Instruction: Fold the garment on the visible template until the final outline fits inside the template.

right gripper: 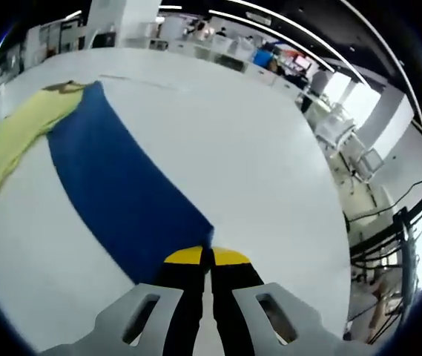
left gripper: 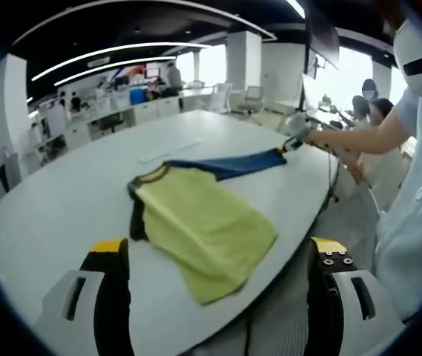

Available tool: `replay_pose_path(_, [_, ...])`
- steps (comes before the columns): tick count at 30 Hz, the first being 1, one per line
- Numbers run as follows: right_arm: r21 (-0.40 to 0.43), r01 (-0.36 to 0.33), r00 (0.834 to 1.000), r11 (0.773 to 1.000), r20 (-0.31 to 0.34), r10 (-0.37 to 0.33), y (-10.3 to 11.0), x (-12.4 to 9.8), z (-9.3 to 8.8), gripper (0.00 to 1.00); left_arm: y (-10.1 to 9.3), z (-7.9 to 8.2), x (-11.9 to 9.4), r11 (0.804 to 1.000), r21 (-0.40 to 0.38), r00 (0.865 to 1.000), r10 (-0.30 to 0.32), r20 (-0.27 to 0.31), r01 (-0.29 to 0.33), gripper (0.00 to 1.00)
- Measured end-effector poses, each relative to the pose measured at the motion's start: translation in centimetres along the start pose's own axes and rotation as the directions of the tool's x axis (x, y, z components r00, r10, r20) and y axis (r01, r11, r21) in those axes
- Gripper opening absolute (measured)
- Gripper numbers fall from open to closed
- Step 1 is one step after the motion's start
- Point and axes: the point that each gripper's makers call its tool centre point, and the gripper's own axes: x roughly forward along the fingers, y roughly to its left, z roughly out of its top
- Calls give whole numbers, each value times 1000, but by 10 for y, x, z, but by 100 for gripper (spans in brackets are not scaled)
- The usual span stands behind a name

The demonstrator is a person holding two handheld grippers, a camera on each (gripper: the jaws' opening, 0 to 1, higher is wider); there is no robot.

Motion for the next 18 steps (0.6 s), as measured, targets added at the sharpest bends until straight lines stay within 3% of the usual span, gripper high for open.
replay_pose_path(10, [4, 17, 1000, 1000, -8, -17, -29, 24, 0, 3, 3, 4, -1, 1000, 7, 1000, 11, 0, -11, 97])
replay_pose_path(18, [20, 10, 1000, 1000, -30, -9, -33, 36, -8, 3, 3, 2, -2, 1000, 3, 1000, 17, -9, -17, 97])
